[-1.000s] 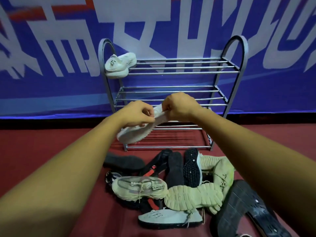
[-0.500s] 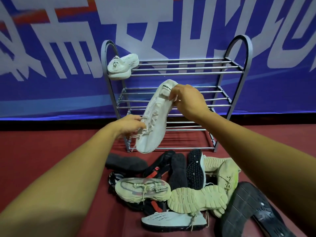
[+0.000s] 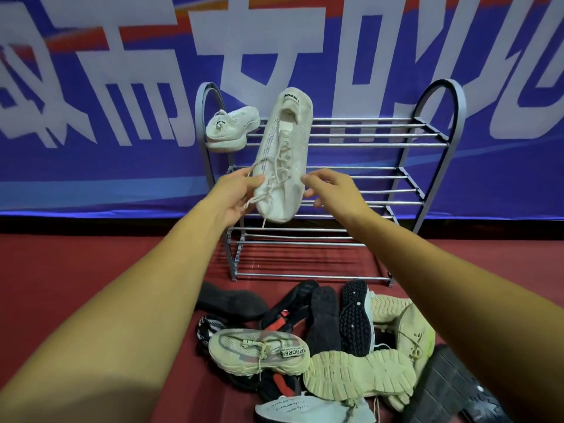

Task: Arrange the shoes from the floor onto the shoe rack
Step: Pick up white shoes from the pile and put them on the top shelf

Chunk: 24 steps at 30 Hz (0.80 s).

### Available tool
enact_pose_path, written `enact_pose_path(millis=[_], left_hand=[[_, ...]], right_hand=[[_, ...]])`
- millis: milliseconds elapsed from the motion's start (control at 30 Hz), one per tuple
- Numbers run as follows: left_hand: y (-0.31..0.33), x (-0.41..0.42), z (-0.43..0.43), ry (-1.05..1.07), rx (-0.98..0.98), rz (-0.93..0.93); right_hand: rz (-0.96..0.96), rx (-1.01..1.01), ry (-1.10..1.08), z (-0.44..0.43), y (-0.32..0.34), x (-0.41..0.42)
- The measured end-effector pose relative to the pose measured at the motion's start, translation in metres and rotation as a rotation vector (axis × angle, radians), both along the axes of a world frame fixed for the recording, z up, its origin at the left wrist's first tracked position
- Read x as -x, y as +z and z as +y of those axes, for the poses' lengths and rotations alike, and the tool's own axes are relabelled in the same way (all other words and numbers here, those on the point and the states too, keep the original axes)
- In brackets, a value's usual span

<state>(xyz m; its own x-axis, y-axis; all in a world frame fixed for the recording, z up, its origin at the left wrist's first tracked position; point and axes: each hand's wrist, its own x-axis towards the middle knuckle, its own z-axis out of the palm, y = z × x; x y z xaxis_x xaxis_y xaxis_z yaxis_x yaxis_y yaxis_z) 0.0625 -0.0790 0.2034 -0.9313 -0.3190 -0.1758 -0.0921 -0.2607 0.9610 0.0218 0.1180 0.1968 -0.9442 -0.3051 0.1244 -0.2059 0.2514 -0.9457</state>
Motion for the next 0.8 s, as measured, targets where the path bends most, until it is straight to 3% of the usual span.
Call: enact_pose_path(millis=[100,200,400,800], left_hand=[[-0.003,0.003,-0.004,-0.004,-0.049,-0.006],[-0.005,0.009,-0.006,-0.001,-0.099,0.019],[0.001,0.022,-0.009,0.073,-0.195,0.048],[-0.008,0.052,-0.020,0.050,-0.288,0.017]], right_hand=[[-0.218,-0.037,0.055,-0.005,-0.007,0.002],[-0.327,0.100,0.081,-0.014,-0.014,0.007],[-0.327,0.467,0.047,-0.040,-0.005,0.027],[-0.284,0.580,-0.046,-0.091,-0.018,0.061]])
